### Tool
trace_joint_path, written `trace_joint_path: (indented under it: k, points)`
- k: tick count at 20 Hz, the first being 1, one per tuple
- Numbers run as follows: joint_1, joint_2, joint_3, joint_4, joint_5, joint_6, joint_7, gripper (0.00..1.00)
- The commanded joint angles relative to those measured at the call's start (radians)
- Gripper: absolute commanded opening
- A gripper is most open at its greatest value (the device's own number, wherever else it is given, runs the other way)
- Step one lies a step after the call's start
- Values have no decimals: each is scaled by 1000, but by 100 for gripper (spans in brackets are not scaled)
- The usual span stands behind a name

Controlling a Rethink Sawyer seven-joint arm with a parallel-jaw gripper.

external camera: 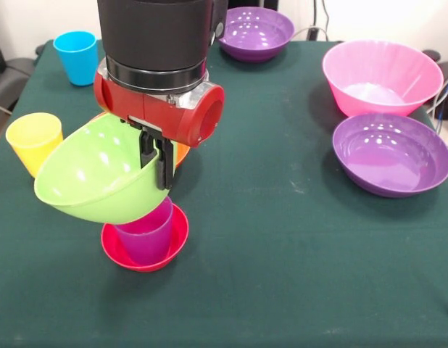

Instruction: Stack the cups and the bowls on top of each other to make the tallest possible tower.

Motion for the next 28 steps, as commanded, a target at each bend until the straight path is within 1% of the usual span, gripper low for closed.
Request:
trace_joint_path:
  k: [1,5,12,18,28]
  points:
    - [-16,8,88,110,-63,-35,-247,0]
    - [-18,1,84,142,-66,-61,-239,0]
    - [-24,4,83,156,-64,-46,-235,0]
    - [-29,-9,83,197,-70,-73,-230,0]
    - [-38,-19,89,198,-78,-59,-239,0]
